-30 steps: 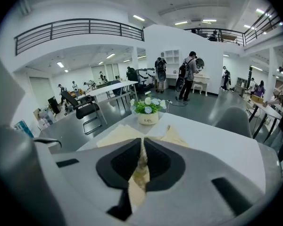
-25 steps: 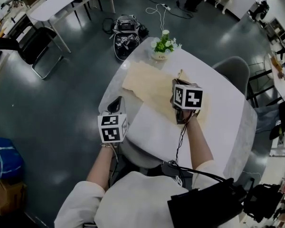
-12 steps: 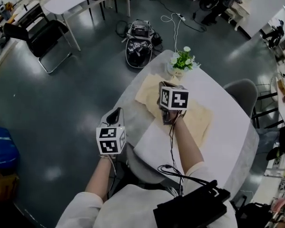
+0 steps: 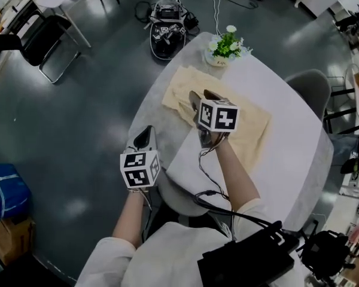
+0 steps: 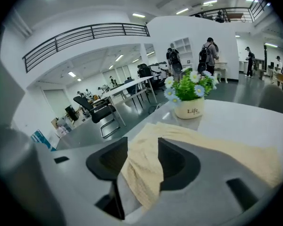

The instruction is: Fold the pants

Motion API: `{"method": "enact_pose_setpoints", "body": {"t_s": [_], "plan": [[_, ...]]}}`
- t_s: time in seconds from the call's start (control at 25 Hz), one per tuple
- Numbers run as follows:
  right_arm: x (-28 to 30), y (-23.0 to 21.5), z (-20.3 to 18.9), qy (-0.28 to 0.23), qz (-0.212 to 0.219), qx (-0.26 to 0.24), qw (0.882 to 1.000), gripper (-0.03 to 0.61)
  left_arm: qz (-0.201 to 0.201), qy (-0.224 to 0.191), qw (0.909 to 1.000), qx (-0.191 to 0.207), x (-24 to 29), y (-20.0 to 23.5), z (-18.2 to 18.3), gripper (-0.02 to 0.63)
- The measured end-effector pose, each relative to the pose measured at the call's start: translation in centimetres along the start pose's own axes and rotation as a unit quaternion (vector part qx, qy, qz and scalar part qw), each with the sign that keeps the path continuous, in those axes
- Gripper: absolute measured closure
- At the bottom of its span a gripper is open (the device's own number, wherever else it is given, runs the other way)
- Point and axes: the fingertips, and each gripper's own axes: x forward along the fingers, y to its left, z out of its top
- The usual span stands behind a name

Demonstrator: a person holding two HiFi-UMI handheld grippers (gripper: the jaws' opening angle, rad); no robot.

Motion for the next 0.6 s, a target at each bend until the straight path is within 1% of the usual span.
{"method": "enact_pose_setpoints", "body": {"t_s": [0.32, 0.48, 0.6], "plan": [[-8.6, -10.0, -2.4, -0.017, -0.059, 0.053, 0.997, 0.396, -0.035, 0.001, 0.9991, 0.024, 1.0, -7.6, -0.1, 0.609], [-13.2, -14.8, -4.5, -0.022, -0.092, 0.079, 0.992, 0.400, -0.053, 0.004, 0.9979, 0.037, 0.8, -11.8, -0.7, 0.609], [-15.9, -17.6, -6.4, -0.021, -0.112, 0.094, 0.989, 0.400, -0.064, 0.007, 0.9969, 0.045, 0.7, -14.4, -1.2, 0.609]]}}
